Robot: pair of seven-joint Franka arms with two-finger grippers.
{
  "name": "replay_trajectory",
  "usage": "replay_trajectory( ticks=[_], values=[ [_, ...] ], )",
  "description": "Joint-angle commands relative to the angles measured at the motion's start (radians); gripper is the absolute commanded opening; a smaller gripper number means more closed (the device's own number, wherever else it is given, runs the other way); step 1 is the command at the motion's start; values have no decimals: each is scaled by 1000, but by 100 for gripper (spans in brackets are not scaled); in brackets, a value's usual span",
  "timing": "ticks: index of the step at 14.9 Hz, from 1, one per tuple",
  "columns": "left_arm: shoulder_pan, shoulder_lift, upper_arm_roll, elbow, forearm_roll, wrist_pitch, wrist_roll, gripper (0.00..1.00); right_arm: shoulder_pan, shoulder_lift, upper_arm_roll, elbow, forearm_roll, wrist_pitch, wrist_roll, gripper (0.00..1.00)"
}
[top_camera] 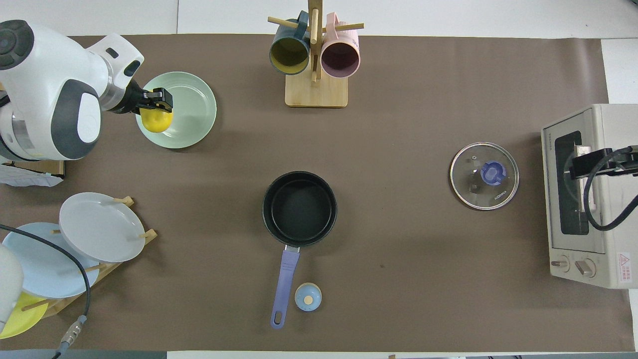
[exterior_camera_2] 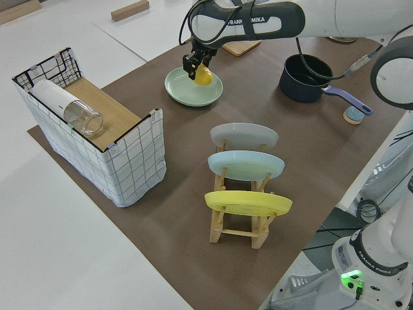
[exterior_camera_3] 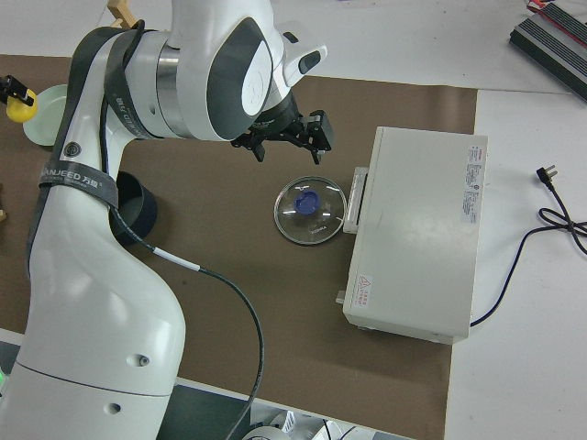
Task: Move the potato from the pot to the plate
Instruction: 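Lower the potato onto the plate and open the left gripper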
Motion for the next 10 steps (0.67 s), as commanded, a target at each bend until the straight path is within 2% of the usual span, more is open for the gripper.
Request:
replay_trajectory(
  ticks=[1,4,5,6,7,8,10],
  values=[
    [-2,40,-8,28,33,33,14,0,3,-13,-4,-20,14,10,16,100],
    [-5,43,-8,-4,43,67,21,2,2,-13,-5,-20,14,10,17,100],
    [-3,43,-8,-18,43,85,29,10,2,-13,-4,-20,14,10,17,100],
    [-3,42,-8,-21,43,88,31,32,2,-13,-4,-20,14,10,16,100],
    [-3,42,-6,-18,43,84,31,79,2,-13,-4,-20,14,10,17,100],
    [-5,40,-6,-11,43,73,31,100,3,-13,-5,-20,14,10,16,100],
    [6,24,-6,4,41,33,31,100,2,-13,-5,-20,14,10,16,100]
  ],
)
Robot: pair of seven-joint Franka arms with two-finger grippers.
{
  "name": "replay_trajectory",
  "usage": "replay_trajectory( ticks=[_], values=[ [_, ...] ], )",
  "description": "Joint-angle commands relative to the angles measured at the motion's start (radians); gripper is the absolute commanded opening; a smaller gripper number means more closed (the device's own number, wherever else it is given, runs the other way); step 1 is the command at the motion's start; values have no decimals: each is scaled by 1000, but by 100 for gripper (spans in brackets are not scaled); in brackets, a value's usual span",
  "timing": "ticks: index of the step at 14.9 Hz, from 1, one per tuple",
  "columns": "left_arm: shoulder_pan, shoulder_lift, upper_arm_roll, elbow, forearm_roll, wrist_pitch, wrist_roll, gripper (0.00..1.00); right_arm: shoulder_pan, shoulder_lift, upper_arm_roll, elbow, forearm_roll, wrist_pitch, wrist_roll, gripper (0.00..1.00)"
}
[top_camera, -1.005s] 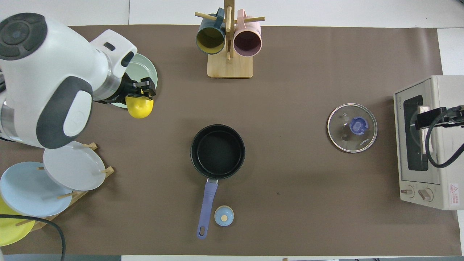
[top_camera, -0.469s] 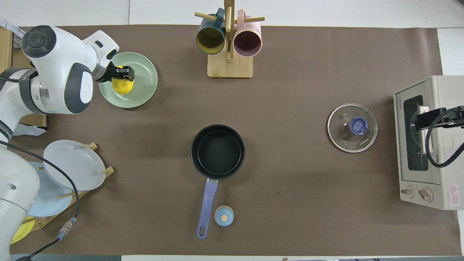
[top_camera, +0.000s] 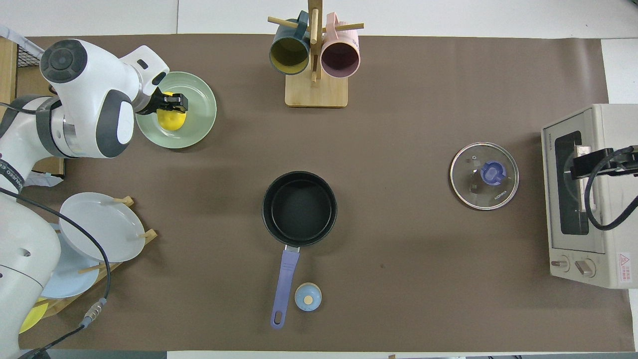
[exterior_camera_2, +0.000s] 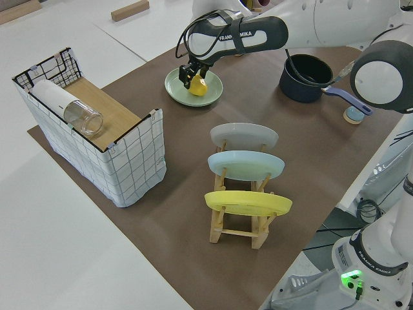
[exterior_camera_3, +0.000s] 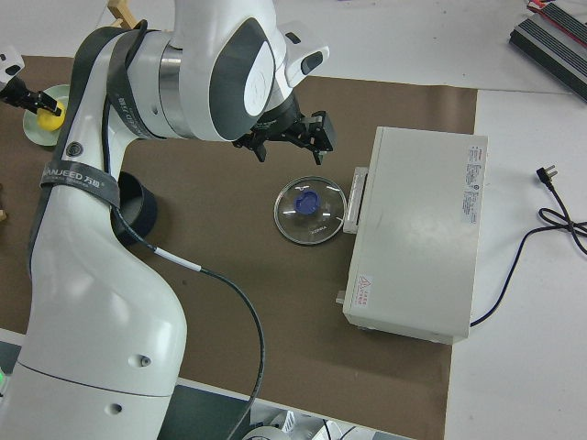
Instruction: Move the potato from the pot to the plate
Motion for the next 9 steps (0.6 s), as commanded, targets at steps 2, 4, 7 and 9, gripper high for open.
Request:
replay_trajectory(
  ticks=[2,4,7,9],
  values=[
    [17,-69,3,40,11,-128,9,100,2,-13,-4,-18,14,10,17,100],
    [49,-152,3,60,5,-256,-3,100,2,-13,-5,-19,14,10,16,100],
    [90,-311,3,59,5,-435,-15,100,2,-13,-5,-18,14,10,17,100],
    [103,-422,4,50,5,-530,-17,100,2,-13,-4,-19,14,10,17,100]
  ],
)
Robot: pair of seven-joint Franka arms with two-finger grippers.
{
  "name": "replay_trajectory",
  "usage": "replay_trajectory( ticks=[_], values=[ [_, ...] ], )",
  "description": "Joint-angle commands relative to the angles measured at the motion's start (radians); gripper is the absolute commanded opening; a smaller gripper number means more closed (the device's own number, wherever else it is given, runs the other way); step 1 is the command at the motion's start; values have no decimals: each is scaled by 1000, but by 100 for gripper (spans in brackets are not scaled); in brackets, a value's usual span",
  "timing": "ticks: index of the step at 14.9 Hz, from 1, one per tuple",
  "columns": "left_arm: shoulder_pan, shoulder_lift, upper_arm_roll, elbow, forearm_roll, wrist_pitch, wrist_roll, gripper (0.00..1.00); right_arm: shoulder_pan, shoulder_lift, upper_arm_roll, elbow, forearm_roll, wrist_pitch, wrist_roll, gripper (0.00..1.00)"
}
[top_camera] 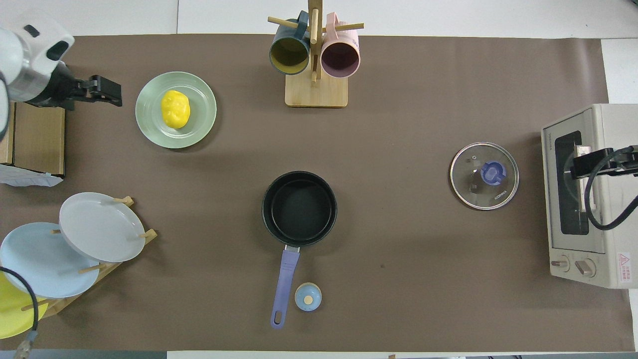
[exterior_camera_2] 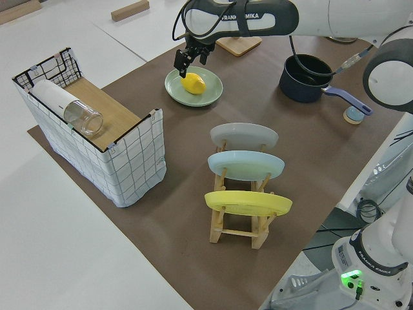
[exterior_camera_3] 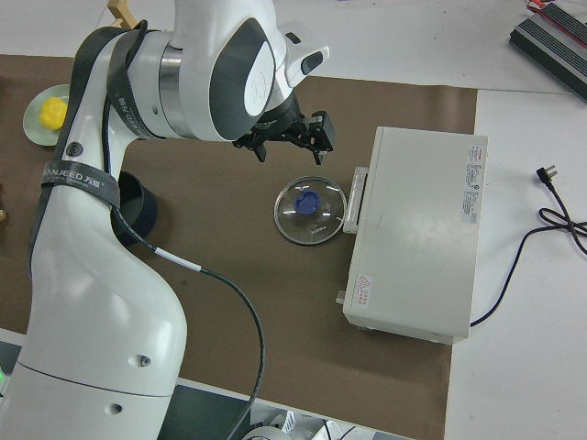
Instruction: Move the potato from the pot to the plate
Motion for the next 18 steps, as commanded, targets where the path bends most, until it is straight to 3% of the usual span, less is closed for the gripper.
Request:
replay_trajectory(
  ticks=[1,6,8,12,15,18],
  values=[
    [17,-158,-6,-49,5,-136,-15,100,2,-13,-5,-19,14,10,17,100],
    [17,-308,-9,-167,6,-248,-17,100,2,-13,-4,-19,14,10,16,100],
    [12,-330,-12,-221,5,-218,-15,100,2,-13,-4,-19,13,10,16,100],
    [-40,-315,3,-181,5,-207,-17,100,2,-13,-5,-19,14,10,17,100],
    [-65,-255,48,-54,6,-308,-8,100,2,-13,-5,-19,14,10,17,100],
    [-57,-253,40,-63,8,-305,-5,100,2,-13,-5,-19,14,10,16,100]
  ],
)
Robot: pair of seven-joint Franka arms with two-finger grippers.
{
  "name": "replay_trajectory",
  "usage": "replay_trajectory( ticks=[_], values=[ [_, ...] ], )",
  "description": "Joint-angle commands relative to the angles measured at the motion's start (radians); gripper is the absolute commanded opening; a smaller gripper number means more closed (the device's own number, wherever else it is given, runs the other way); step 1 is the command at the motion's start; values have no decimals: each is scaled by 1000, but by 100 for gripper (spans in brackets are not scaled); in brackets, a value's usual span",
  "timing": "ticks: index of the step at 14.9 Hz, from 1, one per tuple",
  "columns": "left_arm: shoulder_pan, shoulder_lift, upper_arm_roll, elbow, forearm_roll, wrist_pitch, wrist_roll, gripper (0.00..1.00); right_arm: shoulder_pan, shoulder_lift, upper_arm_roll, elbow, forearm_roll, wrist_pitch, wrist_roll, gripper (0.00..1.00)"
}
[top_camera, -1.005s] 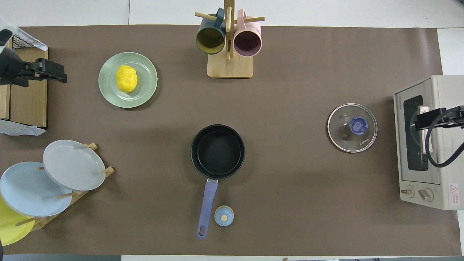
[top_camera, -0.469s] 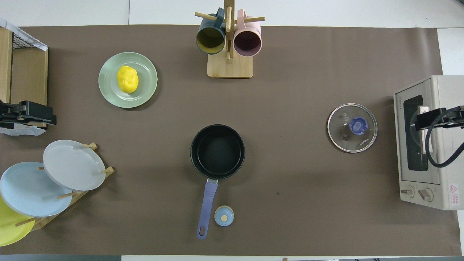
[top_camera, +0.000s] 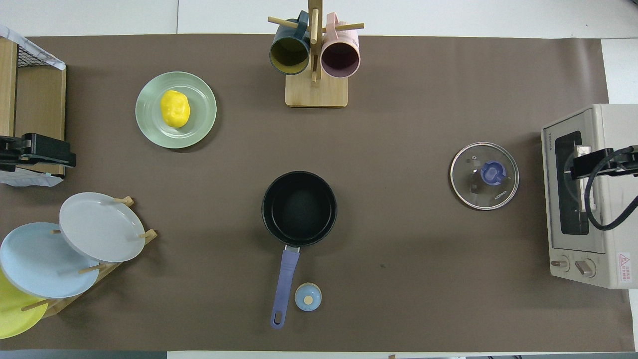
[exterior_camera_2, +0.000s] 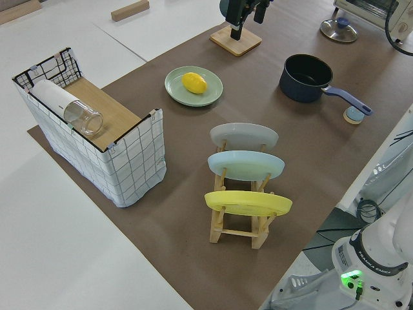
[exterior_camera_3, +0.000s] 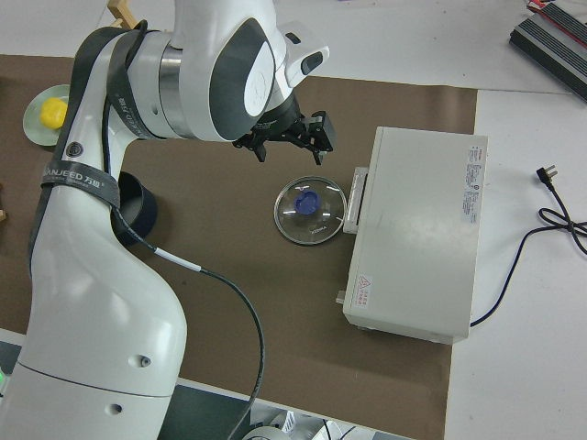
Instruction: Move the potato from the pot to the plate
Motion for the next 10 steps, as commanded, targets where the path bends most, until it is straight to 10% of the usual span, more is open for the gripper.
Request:
replay_trajectory(
  ticks=[1,10],
  values=[
    [-12,20,12,6,6,-30,1,100,2,-13,-4,-19,14,10,17,100],
    [14,20,-16,-4,5,-21,4,100,2,-13,-4,-19,14,10,16,100]
  ],
)
